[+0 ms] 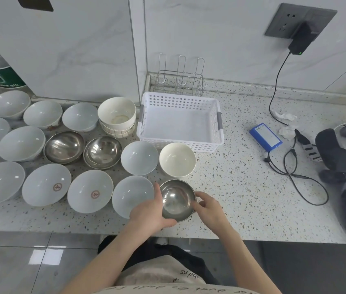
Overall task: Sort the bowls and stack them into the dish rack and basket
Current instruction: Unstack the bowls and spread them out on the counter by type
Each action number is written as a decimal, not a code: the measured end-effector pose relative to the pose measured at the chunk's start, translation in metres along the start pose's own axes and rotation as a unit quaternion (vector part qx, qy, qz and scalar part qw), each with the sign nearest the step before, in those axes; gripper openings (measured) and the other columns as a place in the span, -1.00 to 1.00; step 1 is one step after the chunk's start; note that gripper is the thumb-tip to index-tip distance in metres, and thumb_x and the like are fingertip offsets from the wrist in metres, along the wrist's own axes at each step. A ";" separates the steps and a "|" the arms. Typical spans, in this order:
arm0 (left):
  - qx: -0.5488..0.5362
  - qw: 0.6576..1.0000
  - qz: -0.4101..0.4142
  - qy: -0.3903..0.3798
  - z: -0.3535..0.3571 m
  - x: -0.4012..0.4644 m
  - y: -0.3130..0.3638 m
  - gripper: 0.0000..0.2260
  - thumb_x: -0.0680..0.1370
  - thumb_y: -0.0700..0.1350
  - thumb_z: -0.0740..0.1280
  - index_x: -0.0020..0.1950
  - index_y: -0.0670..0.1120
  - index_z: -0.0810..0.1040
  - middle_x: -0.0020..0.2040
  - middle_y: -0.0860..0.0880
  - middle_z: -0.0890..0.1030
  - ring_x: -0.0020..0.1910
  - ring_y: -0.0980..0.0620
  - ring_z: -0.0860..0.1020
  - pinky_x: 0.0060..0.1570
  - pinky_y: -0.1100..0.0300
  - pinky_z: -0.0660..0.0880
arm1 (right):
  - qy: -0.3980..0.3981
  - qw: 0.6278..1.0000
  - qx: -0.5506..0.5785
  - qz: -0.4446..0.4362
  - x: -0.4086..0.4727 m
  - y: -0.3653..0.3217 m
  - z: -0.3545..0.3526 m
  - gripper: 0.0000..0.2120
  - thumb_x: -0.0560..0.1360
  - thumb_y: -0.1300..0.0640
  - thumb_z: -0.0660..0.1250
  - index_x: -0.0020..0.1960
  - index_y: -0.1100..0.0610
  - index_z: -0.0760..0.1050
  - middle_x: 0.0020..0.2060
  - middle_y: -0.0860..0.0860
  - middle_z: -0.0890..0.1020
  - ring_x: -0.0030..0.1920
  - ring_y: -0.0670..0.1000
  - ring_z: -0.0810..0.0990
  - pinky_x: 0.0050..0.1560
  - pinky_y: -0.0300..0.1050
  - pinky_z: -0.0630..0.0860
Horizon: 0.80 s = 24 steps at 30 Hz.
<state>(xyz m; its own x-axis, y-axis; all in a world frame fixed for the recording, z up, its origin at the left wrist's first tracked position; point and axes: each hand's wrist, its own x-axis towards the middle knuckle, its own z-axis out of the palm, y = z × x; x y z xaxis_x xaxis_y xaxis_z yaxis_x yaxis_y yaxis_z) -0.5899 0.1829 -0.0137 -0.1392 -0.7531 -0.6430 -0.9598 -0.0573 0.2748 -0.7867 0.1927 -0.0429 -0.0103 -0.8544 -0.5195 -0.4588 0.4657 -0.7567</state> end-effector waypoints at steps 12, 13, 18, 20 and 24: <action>-0.354 0.928 0.027 0.112 -0.044 0.013 -0.055 -0.42 0.58 0.12 0.26 0.56 0.11 0.15 -0.30 0.15 0.69 -0.41 0.31 0.55 -0.32 0.26 0.40 | 0.195 0.979 0.053 -0.027 0.011 -0.054 -0.008 -0.81 0.58 -0.01 0.25 0.09 -0.01 0.60 -0.38 -0.09 0.66 -0.43 -0.24 0.52 -0.30 -0.20 0.43; -0.419 0.900 0.015 0.121 -0.055 0.019 -0.064 -0.46 0.58 0.07 0.28 0.53 0.10 0.21 -0.31 0.14 0.69 -0.46 0.30 0.53 -0.33 0.26 0.40 | 0.191 0.978 0.066 -0.045 0.015 -0.064 -0.005 -0.84 0.58 0.03 0.25 0.07 -0.03 0.60 -0.38 -0.09 0.66 -0.41 -0.25 0.52 -0.24 -0.18 0.44; -0.552 0.811 -0.028 0.191 -0.120 0.057 -0.107 -0.49 0.57 -0.06 0.31 0.50 0.02 0.24 -0.33 0.00 0.70 -0.62 0.17 0.33 -0.61 0.33 0.26 | 0.175 0.977 0.083 -0.094 0.038 -0.116 0.022 -0.83 0.59 0.11 0.24 0.00 -0.08 0.59 -0.39 -0.05 0.65 -0.40 -0.25 0.50 -0.17 -0.17 0.45; -0.544 0.813 -0.038 0.205 -0.148 0.071 -0.119 -0.43 0.57 -0.02 0.31 0.53 -0.02 0.19 -0.25 -0.07 0.71 -0.67 0.21 0.37 -0.67 0.34 0.23 | 0.170 0.977 0.084 -0.099 0.049 -0.133 0.034 -0.83 0.58 0.14 0.25 0.00 -0.04 0.60 -0.37 -0.04 0.66 -0.37 -0.23 0.52 -0.11 -0.10 0.49; -0.500 0.846 -0.070 0.173 -0.188 0.101 -0.131 -0.41 0.54 0.08 0.28 0.47 -0.12 0.18 -0.24 -0.07 0.73 -0.67 0.16 0.36 -0.68 0.33 0.22 | 0.172 0.978 0.062 -0.099 0.063 -0.157 0.055 -0.83 0.58 0.12 0.24 0.02 0.01 0.62 -0.42 -0.13 0.66 -0.46 -0.24 0.49 -0.29 -0.42 0.41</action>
<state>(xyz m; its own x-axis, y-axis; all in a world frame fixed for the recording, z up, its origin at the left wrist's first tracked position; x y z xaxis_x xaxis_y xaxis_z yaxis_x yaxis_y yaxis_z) -0.4322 -0.0095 0.0196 0.2031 -0.8301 -0.5193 -0.2518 -0.5568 0.7916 -0.6667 0.0786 0.0209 -0.2395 -0.9480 -0.2097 -0.3704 0.2889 -0.8828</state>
